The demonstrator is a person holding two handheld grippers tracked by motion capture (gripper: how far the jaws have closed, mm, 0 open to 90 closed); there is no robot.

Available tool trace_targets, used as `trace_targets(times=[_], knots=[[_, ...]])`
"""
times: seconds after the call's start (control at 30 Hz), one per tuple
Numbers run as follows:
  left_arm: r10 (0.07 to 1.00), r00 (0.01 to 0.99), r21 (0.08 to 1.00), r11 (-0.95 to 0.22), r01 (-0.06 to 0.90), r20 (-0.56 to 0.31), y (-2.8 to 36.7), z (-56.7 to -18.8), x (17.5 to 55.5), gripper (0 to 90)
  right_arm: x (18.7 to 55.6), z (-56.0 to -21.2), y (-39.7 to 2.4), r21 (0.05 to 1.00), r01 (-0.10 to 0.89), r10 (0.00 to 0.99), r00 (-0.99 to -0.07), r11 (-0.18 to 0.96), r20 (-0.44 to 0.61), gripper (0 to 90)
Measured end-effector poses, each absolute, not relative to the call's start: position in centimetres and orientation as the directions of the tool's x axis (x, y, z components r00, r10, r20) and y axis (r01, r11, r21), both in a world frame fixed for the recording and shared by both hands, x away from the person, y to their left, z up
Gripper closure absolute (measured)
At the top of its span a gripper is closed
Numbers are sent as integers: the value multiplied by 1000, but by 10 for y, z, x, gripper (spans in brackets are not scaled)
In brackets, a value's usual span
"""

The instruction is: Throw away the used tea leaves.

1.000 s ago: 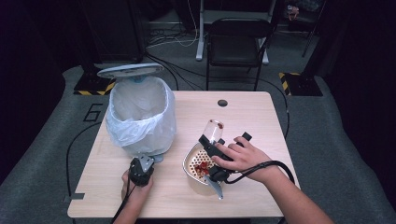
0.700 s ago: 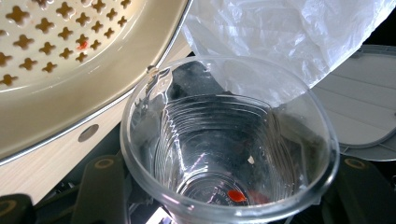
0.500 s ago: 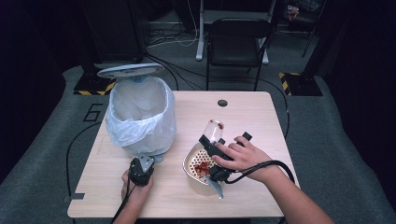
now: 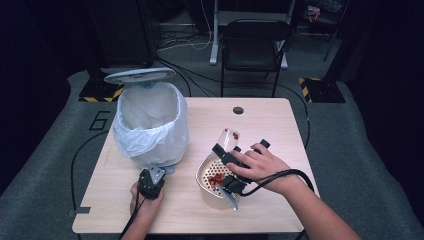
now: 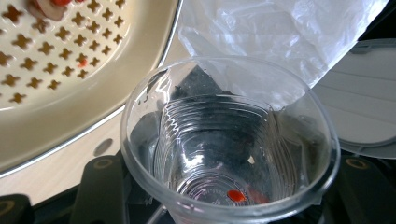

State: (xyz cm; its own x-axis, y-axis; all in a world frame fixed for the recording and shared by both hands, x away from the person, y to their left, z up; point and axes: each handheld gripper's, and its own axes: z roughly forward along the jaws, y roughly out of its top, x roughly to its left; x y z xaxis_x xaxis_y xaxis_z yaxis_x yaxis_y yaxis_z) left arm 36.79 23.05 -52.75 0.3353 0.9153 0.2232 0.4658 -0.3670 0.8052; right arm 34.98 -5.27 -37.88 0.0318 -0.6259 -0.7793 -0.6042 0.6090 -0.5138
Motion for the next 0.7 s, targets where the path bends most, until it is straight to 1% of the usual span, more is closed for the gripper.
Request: trace_targets(times=[0.07, 0.13, 0.17, 0.2, 0.23, 0.27, 0.3, 0.33, 0.37, 0.4, 0.5, 0.53, 0.57, 0.6, 0.7], knots=[[912, 340, 802, -375, 465, 229, 231, -527, 368, 892, 351, -375, -53, -470, -619, -603, -8, 630, -798, 384], [915, 336, 807, -367, 463, 223, 231, -527, 368, 892, 353, -370, -52, -448, -624, -593, -31, 640, -805, 384], [910, 342, 799, -380, 466, 233, 231, -527, 368, 892, 355, -378, -61, -341, -610, -513, -126, 715, -849, 384], [916, 335, 808, -365, 463, 222, 230, -528, 368, 892, 355, -365, -52, -399, -638, -562, -63, 658, -825, 384], [910, 336, 803, -383, 457, 243, 231, -527, 368, 892, 357, -363, -52, -377, -648, -555, -85, 662, -827, 384], [914, 336, 804, -371, 465, 228, 231, -528, 368, 892, 357, -372, -62, -273, -610, -468, -184, 744, -865, 384], [914, 336, 803, -372, 465, 229, 231, -528, 368, 892, 361, -359, -53, -343, -657, -542, -119, 671, -832, 383], [918, 335, 808, -357, 469, 211, 230, -528, 368, 892, 361, -365, -60, -253, -622, -468, -208, 741, -859, 383], [917, 339, 805, -359, 473, 210, 230, -528, 368, 892, 366, -363, -58, -271, -659, -489, -167, 701, -856, 383], [919, 333, 809, -356, 468, 212, 230, -528, 368, 892, 368, -354, -55, -277, -666, -505, -174, 693, -845, 383], [918, 333, 808, -357, 468, 213, 230, -528, 368, 892, 374, -350, -59, -180, -672, -443, -244, 719, -862, 382], [918, 333, 808, -357, 468, 213, 230, -528, 368, 892, 376, -346, -57, -182, -676, -451, -245, 714, -858, 382], [917, 340, 804, -359, 474, 209, 230, -528, 368, 892, 374, -350, -60, -37, -632, -328, -350, 774, -878, 381], [917, 338, 806, -358, 472, 209, 230, -528, 368, 892, 376, -349, -60, -22, -630, -315, -357, 776, -879, 381], [918, 338, 806, -357, 473, 209, 230, -528, 368, 892, 381, -347, -64, 88, -619, -236, -423, 781, -875, 381]])
